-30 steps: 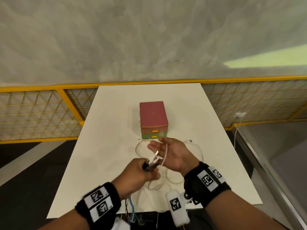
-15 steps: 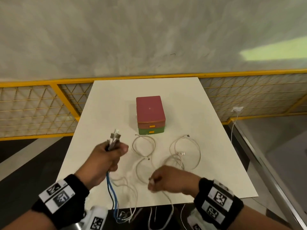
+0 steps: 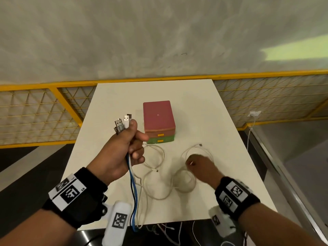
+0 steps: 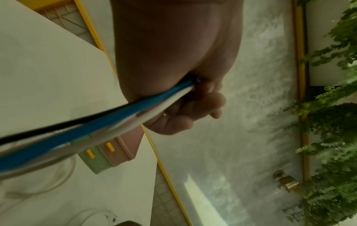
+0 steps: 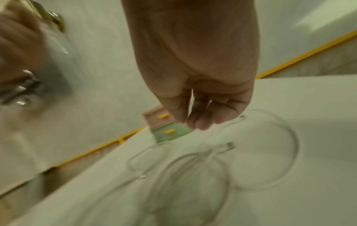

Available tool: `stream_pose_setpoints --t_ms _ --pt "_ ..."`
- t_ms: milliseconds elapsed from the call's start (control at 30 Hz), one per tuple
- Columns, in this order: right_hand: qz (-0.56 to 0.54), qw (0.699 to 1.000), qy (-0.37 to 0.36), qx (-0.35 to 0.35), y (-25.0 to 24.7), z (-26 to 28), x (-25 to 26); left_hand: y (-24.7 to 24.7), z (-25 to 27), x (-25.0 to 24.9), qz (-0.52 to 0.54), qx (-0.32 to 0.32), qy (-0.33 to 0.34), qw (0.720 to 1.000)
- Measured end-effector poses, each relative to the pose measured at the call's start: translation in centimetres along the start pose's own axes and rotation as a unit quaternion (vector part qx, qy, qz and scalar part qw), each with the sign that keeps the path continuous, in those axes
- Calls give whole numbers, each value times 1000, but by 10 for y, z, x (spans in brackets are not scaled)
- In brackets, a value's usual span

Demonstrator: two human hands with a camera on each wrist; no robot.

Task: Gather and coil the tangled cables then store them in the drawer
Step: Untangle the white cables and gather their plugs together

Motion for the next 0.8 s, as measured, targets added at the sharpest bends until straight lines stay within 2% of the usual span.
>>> stream_pose_setpoints --t_ms 33,67,200,300,367,467,567,667,800 --pt "8 999 18 -42 -2 -9 -18 1 0 0 3 2 -3 1000" --pt "13 998 33 -48 0 -18 -34 1 -1 -1 6 3 -4 1000" --pt "73 995 65 30 20 -29 -66 3 -4 -2 10 24 3 1000" --pt "191 978 47 67 31 -26 -67 2 -8 -4 -5 38 13 999" --pt "194 977 34 79 27 -27 -63 2 -12 -5 -23 33 22 999" --pt "108 991 29 70 -9 -37 -46 -1 -16 -11 -48 12 43 998" --pt "28 999 21 -21 -73 -46 -17 -1 -17 -20 -90 -13 90 992" --pt "-10 994 -51 -95 -132 -43 30 8 -16 -27 -124 -34 146 981" --pt "-8 982 -151 -114 -176 -32 99 27 -17 -34 -162 -35 192 967"
Point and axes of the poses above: each hand's wrist, its own z-axis away from the middle knuckle, its own y-axis out of the palm, x = y × z, the point moved 2 cm from there along -z, towards the middle knuckle, and after that the axes turned 13 degrees about -y, right-handed, at the moved point
